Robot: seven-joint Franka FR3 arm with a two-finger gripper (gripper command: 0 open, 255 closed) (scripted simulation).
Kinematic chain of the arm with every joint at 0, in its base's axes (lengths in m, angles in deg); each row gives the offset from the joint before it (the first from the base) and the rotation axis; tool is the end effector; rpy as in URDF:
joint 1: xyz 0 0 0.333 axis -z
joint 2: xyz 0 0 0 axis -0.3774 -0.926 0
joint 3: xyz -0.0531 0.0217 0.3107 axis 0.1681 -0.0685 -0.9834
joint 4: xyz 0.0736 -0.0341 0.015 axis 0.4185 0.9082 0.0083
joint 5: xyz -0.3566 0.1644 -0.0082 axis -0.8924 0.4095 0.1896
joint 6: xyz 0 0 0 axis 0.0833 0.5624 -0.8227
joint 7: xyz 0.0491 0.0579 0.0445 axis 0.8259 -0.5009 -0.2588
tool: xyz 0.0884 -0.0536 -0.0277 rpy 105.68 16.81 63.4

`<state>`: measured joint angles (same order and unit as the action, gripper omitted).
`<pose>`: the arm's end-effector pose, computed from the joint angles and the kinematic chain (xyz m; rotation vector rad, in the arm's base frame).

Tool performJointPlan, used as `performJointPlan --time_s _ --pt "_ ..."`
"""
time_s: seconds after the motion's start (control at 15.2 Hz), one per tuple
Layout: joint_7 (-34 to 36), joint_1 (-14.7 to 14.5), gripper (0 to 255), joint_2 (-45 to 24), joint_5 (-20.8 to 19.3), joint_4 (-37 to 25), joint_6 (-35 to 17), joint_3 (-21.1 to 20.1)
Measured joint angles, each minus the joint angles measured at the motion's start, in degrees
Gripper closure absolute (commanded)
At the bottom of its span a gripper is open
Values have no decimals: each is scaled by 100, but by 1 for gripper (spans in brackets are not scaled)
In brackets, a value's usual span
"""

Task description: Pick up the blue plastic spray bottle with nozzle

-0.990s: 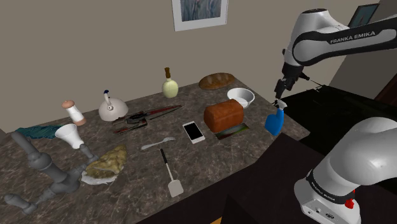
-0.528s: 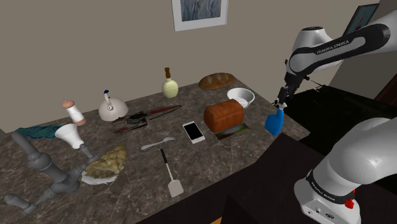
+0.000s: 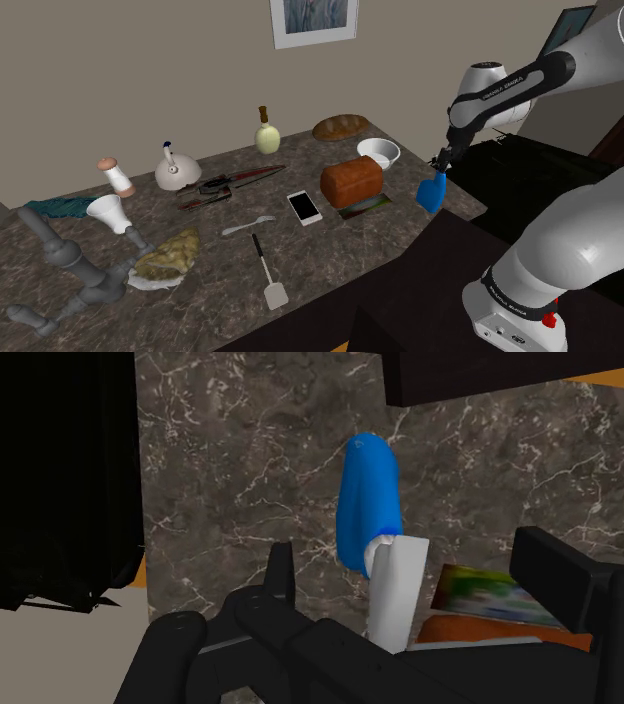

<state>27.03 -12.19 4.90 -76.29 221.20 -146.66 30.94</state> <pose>0.3019 -0.2748 0.3122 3.0748 -0.1682 -0.0465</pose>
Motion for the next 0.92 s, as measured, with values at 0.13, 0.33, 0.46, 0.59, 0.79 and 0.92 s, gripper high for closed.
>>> performJointPlan --time_s 0.13,0.33,0.46,0.59,0.79,0.92 --pt "-26 -34 0 -159 51 32 -185 41" --pt "-43 -45 255 -223 70 44 -260 59" --pt "-44 -47 255 -230 74 41 -273 61" --pt "-46 -48 255 -233 76 39 -276 63" --pt "-48 -48 255 -234 77 38 -277 64" --pt "-41 -39 255 -193 61 33 -227 54"
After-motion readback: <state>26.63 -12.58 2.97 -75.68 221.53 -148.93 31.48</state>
